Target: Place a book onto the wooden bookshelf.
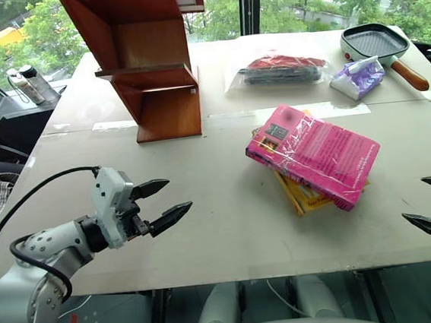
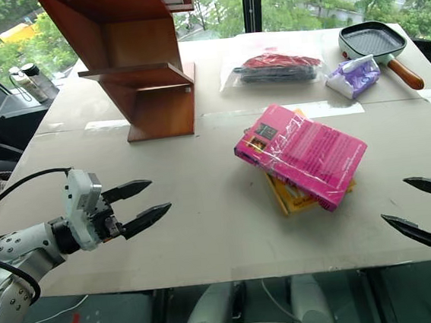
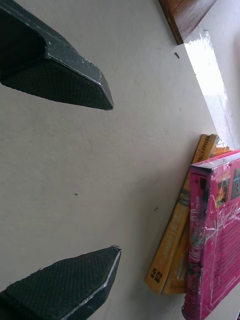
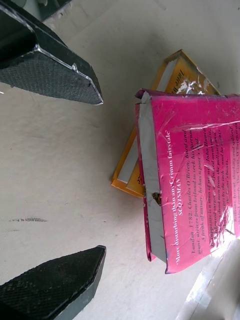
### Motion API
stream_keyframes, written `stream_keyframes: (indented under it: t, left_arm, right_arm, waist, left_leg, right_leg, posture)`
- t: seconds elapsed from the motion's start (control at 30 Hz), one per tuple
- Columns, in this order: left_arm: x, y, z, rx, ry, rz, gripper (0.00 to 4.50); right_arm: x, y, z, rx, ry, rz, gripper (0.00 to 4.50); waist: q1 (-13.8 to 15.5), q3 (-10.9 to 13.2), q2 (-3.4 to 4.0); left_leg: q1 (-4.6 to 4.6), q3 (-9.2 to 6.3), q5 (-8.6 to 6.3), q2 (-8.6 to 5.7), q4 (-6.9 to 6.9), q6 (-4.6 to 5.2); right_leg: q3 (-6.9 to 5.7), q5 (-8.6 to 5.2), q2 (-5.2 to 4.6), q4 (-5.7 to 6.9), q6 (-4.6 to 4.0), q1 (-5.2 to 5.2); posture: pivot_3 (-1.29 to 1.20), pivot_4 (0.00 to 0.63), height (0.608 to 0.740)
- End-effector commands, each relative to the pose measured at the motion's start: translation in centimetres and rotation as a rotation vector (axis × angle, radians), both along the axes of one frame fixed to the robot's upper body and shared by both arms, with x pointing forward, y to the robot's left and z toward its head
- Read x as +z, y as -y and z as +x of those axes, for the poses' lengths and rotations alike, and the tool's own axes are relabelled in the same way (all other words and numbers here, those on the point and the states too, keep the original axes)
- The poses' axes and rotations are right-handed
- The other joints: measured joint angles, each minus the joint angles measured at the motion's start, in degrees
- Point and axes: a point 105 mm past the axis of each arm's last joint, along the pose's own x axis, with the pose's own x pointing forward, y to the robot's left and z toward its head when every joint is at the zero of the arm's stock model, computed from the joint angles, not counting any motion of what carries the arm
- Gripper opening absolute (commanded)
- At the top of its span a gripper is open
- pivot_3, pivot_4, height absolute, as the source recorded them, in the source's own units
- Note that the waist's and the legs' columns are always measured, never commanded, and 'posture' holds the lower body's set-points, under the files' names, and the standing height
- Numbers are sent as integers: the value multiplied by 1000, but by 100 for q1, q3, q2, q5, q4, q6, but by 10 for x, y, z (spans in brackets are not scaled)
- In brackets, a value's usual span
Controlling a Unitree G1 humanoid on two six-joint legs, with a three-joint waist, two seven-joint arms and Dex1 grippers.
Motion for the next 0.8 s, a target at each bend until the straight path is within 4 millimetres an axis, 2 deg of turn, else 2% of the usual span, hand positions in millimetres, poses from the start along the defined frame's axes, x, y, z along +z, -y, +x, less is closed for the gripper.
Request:
stream_keyframes:
  t: [0.03,0.13,0.2,0.23,0.33,0.37,0.4,0.43,0.5,0.57,0.7,0.8]
  left_arm:
    - [11,3,2,-38,56,8,4490]
    - [24,18,6,-112,114,-25,4490]
    - [30,25,3,-166,127,-54,4490]
    - [32,27,2,-191,127,-69,4490]
    - [34,34,-4,-263,140,-71,4490]
    - [34,37,-7,-289,142,-64,4490]
    - [34,40,-10,-313,143,-59,4490]
    - [34,42,-12,-329,143,-54,4490]
    - [34,44,-15,-351,144,-46,4490]
    - [34,46,-17,-358,146,-48,4490]
    - [31,49,-22,-371,147,-43,4490]
    - [31,50,-23,-366,149,-45,4490]
  right_arm:
    - [8,7,6,-55,72,-32,4472]
    - [11,11,22,-133,116,-40,4472]
    - [14,11,31,-155,100,-20,3963]
    - [16,12,37,-180,106,-21,3680]
    - [21,8,58,-195,123,-63,2274]
    - [23,3,66,-194,127,-80,2079]
    - [26,0,74,-192,134,-97,1684]
    - [28,-1,80,-203,138,-113,1554]
    - [31,-1,92,-216,138,-145,662]
    - [38,-6,111,-216,150,-173,110]
    - [46,-21,147,-210,152,-239,110]
    - [47,-27,158,-203,141,-275,110]
  waist:
    - [3,0,0]
    - [32,-2,0]
    - [29,-3,2]
    - [15,-3,2]
    - [12,-3,3]
    - [17,-2,3]
    - [17,-2,3]
    - [3,-3,3]
    - [-41,-2,5]
    - [-50,-2,4]
    - [-90,0,7]
    - [-54,0,7]
  left_leg:
    - [0,0,0,0,0,0]
    - [0,1,1,-1,3,-1]
    - [0,4,1,-3,4,-1]
    - [0,4,1,-1,3,-1]
    - [-4,3,1,-1,0,-2]
    - [-4,2,1,-1,-2,-2]
    - [-4,0,1,-1,-4,-2]
    - [-4,0,1,-1,-4,-2]
    - [-4,4,1,-2,-3,-2]
    - [-4,7,1,-4,0,-1]
    - [-6,10,2,-2,-1,-2]
    - [-15,4,4,-2,-4,-6]
  right_leg:
    - [0,0,0,0,0,0]
    - [0,1,1,0,0,0]
    - [3,1,0,1,0,0]
    - [4,2,1,1,1,0]
    - [3,9,1,1,13,-5]
    - [2,10,1,1,15,-5]
    - [0,10,1,1,15,-5]
    - [-1,10,1,1,15,-5]
    - [2,12,1,1,17,-5]
    - [6,12,0,1,17,-5]
    - [8,12,2,2,16,-11]
    - [2,12,3,3,16,-19]
  posture:
    - [0,150,740]
    - [0,150,740]
    - [0,150,740]
    - [0,150,740]
    - [0,150,740]
    - [0,150,740]
    - [0,150,740]
    - [0,150,740]
    - [0,150,740]
    - [0,150,740]
    - [0,150,740]
    - [0,150,740]
